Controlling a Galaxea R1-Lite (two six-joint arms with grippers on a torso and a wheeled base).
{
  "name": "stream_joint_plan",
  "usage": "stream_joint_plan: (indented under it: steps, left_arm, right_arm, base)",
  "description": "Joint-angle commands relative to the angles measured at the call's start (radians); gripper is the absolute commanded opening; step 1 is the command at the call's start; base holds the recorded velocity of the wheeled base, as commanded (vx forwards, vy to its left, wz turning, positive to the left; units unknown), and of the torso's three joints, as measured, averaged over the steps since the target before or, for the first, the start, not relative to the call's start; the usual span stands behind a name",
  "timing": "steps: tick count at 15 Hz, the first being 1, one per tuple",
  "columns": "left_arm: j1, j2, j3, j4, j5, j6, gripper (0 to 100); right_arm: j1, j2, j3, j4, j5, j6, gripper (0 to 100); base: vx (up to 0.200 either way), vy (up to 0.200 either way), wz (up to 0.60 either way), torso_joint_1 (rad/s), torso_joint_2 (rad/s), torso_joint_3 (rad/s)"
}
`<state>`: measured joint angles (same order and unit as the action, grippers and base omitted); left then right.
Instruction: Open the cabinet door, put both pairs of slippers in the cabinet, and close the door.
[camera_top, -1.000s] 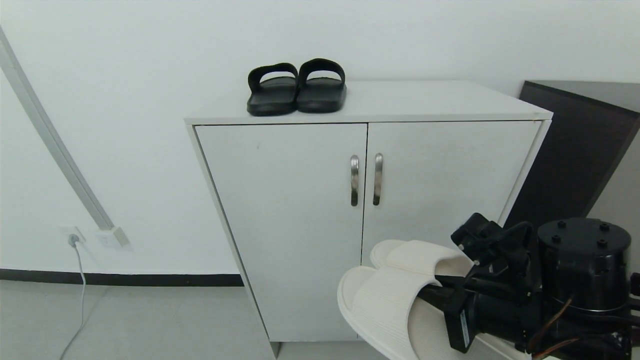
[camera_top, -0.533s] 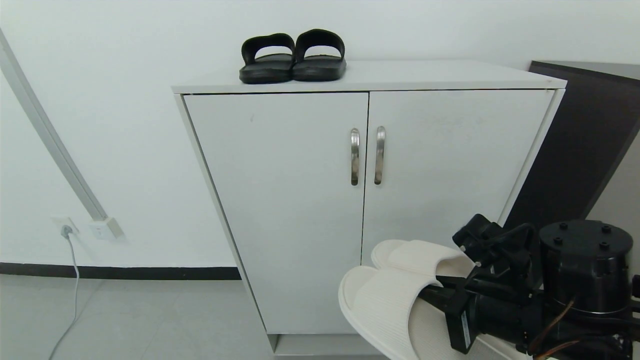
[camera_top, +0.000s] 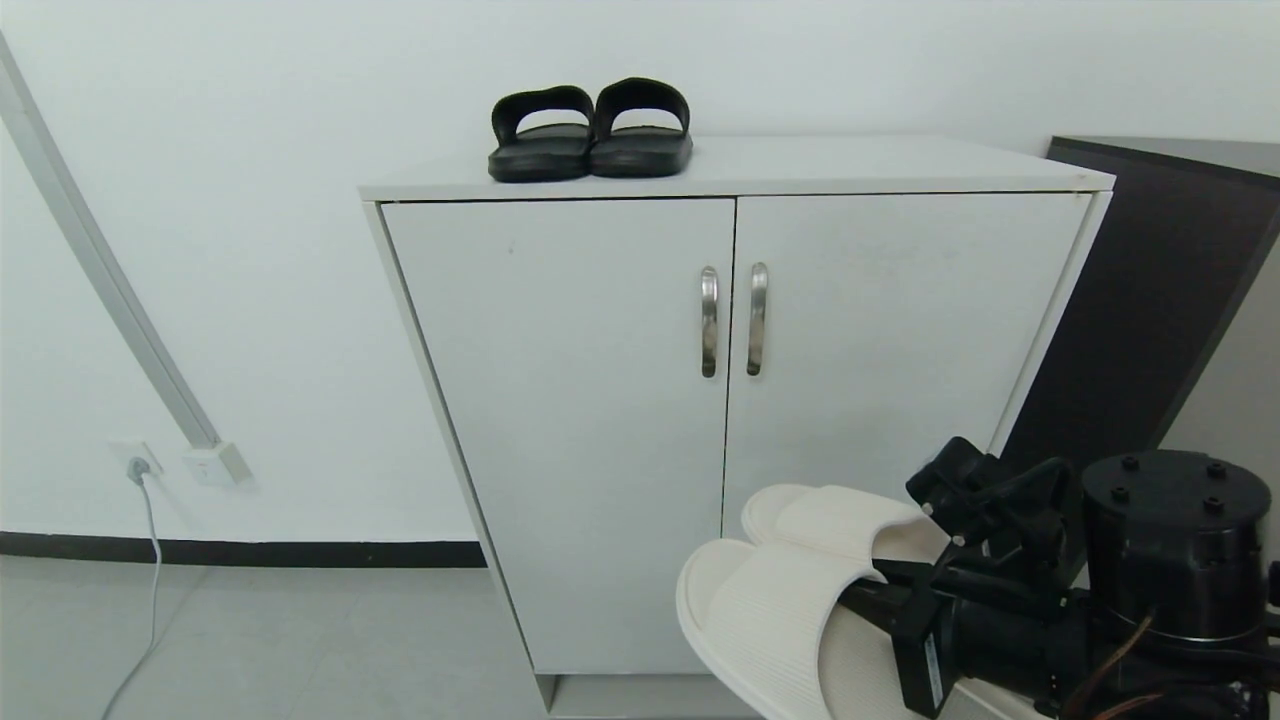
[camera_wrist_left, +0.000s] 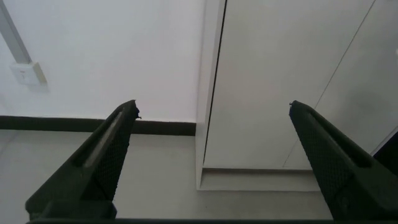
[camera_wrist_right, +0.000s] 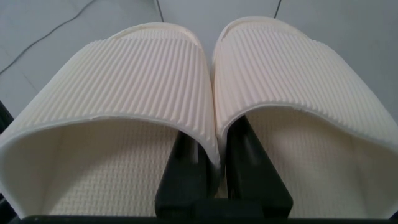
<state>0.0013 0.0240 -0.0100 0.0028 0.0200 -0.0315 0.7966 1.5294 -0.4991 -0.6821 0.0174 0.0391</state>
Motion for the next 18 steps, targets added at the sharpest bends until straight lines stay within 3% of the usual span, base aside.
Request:
stream_joint_plan:
  steps: [1,2,3,7,8,11,13,15,16,18]
  left_arm:
    - [0.000,0.056,-0.065,0.000,-0.002,0.005,100]
    - [-0.001,0.125,-0.188,0.014,-0.003,-0.028,100]
    - [-0.006,0.186,-0.235,0.017,-0.017,-0.057,100]
    - [-0.010,0.445,-0.335,-0.003,-0.255,-0.062,100]
    - [-0.010,0.540,-0.360,-0.047,-0.347,-0.062,100]
    - [-0.024,0.714,-0.367,-0.210,-0.503,-0.065,100]
    - [-0.056,0.840,-0.367,-0.326,-0.532,-0.067,100]
    - [-0.147,0.990,-0.378,-0.500,-0.529,-0.079,100]
    - [-0.170,1.024,-0.390,-0.530,-0.528,-0.088,100]
    - [-0.250,1.105,-0.473,-0.558,-0.526,-0.143,100]
  right_arm:
    - [0.001,0.008,0.005,-0.007,0.002,0.001,0]
    - [0.006,0.012,0.007,-0.013,0.001,-0.001,0]
    - [0.012,0.015,0.007,-0.016,0.001,-0.001,0]
    - [0.018,0.015,0.011,-0.016,-0.001,-0.002,0]
    - [0.018,0.015,0.011,-0.017,-0.001,-0.005,0]
    - [0.018,0.017,0.013,-0.017,-0.001,-0.013,0]
    - [0.018,0.017,0.013,-0.017,-0.001,-0.013,0]
    - [0.019,0.014,0.013,-0.017,-0.001,-0.013,0]
    - [0.019,0.014,0.013,-0.017,-0.001,-0.013,0]
    - [0.023,0.014,0.017,-0.017,-0.001,-0.013,0]
  base:
    - [0.000,0.000,0.00,-0.007,0.22,0.119]
    - [0.000,0.000,0.00,-0.007,0.14,0.036]
    - [0.000,0.000,0.00,-0.007,0.08,0.041]
    - [0.000,0.000,0.00,0.000,0.00,0.000]
    - [0.000,0.000,0.00,0.000,0.00,0.000]
    - [0.000,0.000,0.00,0.000,0.00,0.000]
    - [0.000,0.000,0.00,0.000,0.00,0.000]
    - [0.000,0.000,0.00,0.000,0.00,0.000]
    - [0.000,0.000,0.00,0.000,0.00,0.000]
    - [0.000,0.000,0.00,0.000,0.00,0.000]
